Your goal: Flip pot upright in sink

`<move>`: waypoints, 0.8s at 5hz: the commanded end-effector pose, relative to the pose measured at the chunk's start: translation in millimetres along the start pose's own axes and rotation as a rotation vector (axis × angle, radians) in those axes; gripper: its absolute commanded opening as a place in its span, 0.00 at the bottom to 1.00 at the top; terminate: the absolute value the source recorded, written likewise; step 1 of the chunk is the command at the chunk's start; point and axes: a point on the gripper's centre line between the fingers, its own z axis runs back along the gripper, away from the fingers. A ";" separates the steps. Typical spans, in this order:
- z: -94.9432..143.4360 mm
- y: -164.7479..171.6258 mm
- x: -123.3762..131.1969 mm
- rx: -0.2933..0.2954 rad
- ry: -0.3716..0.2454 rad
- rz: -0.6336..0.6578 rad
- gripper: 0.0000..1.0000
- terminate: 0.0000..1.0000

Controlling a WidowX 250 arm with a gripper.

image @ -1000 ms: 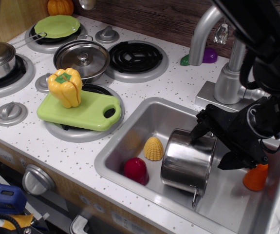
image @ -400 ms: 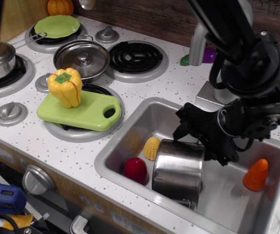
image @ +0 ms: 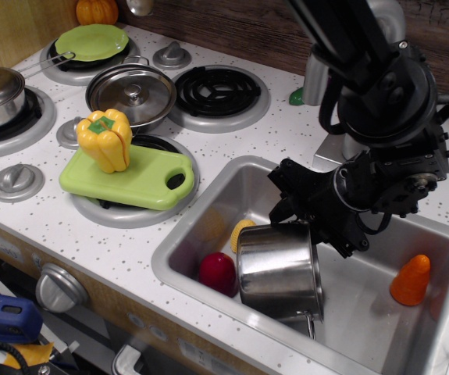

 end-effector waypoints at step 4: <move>36.2 6.8 25.1 -0.224 -0.355 0.200 0.00 0.00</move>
